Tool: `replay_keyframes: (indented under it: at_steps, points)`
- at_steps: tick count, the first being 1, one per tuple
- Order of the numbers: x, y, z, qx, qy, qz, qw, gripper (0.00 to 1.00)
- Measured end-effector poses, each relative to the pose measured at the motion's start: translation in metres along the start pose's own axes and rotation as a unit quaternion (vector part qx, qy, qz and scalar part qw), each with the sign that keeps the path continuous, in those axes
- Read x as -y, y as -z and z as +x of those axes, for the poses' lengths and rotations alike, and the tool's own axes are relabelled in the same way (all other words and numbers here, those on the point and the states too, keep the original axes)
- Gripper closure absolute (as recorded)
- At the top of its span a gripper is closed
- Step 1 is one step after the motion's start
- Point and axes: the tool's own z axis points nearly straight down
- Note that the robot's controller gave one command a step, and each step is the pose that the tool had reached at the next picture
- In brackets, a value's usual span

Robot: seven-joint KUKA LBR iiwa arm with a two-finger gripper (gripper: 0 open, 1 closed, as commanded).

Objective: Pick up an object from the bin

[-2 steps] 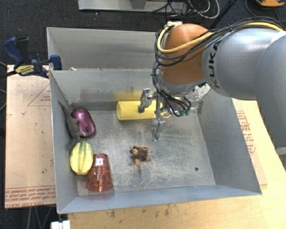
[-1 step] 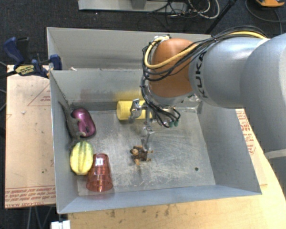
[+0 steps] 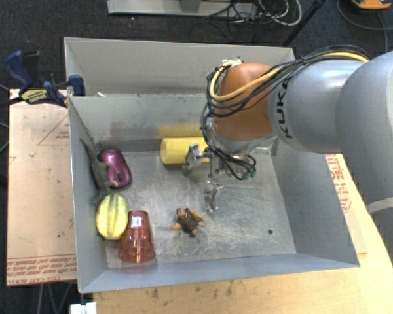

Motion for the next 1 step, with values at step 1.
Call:
replay_keyframes:
  at_steps: [1]
  points:
    - [0.0236, 0.0171, 0.0505, -0.0009, 0.042, 0.002, 0.9991, 0.0]
